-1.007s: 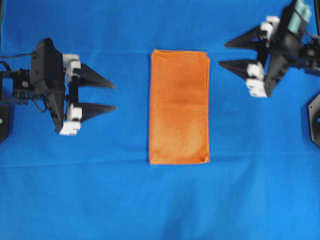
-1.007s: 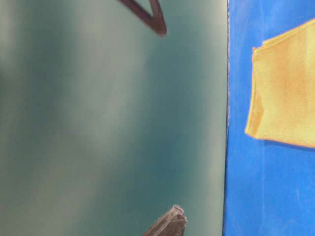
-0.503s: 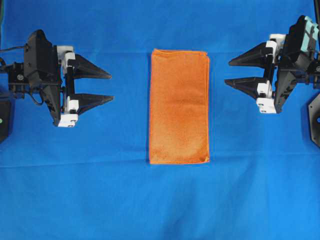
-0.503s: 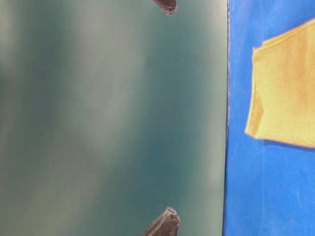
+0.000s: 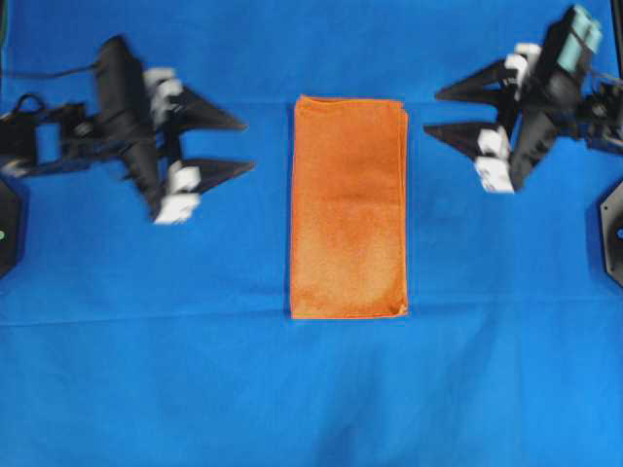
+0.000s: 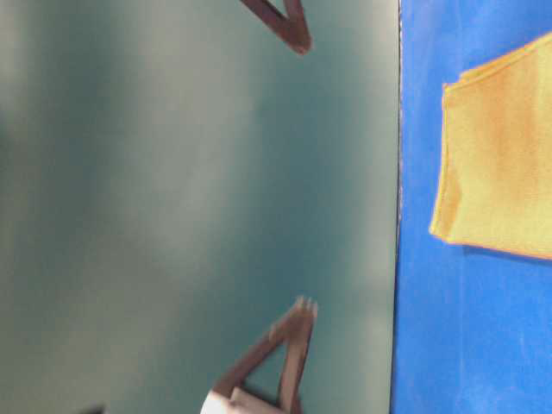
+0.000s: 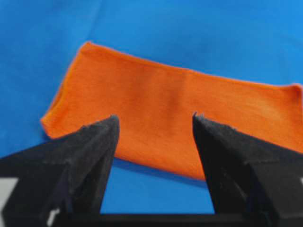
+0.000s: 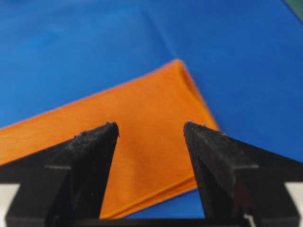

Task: Fold the orange towel.
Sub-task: 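Withdraw both open grippers to the sides, then move both grippers to the strip's top corners and pinch them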

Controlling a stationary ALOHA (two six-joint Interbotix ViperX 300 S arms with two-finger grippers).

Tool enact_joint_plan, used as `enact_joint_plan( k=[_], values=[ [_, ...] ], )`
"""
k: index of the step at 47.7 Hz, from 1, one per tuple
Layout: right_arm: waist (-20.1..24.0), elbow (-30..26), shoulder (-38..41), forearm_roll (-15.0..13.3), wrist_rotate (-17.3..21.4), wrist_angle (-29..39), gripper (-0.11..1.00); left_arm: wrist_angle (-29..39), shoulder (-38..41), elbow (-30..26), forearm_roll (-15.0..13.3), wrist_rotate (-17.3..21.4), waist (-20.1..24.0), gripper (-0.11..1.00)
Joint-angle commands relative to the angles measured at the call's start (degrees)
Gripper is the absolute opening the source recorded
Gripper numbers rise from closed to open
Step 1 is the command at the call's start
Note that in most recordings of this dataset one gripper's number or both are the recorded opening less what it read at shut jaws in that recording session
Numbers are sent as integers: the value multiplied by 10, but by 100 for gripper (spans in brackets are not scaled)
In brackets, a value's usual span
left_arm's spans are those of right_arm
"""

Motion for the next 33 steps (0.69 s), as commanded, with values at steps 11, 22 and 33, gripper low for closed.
enact_joint_plan(
  k=[11, 22, 33],
  values=[
    [-72, -72, 161, -18, -8, 4, 62, -1, 144, -99, 1, 1, 75, 64],
    [-86, -95, 257, -23, -8, -6, 62, -10, 243, -149, 1, 1, 97, 74],
    [-86, -97, 300, -20, -8, -20, 61, -20, 320, -178, 1, 1, 120, 74]
  ],
)
